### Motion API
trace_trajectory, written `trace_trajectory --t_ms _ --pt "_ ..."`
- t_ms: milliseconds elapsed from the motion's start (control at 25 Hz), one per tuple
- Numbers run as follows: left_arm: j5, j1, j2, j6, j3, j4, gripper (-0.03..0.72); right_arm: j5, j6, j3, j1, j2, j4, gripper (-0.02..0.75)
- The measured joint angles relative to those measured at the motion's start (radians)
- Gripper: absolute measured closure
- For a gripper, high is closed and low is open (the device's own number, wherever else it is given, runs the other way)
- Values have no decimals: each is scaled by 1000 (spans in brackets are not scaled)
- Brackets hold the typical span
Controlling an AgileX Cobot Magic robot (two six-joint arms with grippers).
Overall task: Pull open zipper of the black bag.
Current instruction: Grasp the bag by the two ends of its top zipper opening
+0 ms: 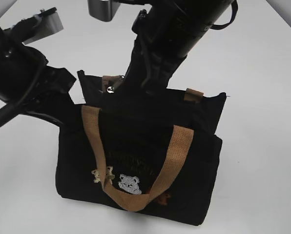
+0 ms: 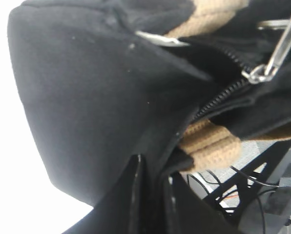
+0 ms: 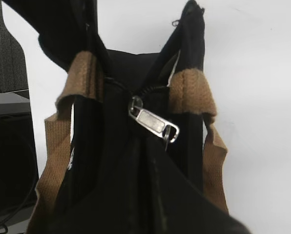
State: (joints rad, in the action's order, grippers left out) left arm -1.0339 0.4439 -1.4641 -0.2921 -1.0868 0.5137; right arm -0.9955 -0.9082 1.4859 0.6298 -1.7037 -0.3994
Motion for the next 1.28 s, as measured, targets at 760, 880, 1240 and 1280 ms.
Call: trace_trajectory --t_ms 760,880,1240,1280 --pt "-29 -10 0 3 1 -7 652 -54 -2 4 -5 -24 -34 587" --pt "-29 -10 0 3 1 -7 652 -32 -2 4 -5 -24 -31 598" --pt "-30 -10 0 3 1 -9 652 158 -31 4 -6 -24 95 599" --pt "-30 -10 0 3 1 -9 652 161 -48 4 -6 -26 102 598"
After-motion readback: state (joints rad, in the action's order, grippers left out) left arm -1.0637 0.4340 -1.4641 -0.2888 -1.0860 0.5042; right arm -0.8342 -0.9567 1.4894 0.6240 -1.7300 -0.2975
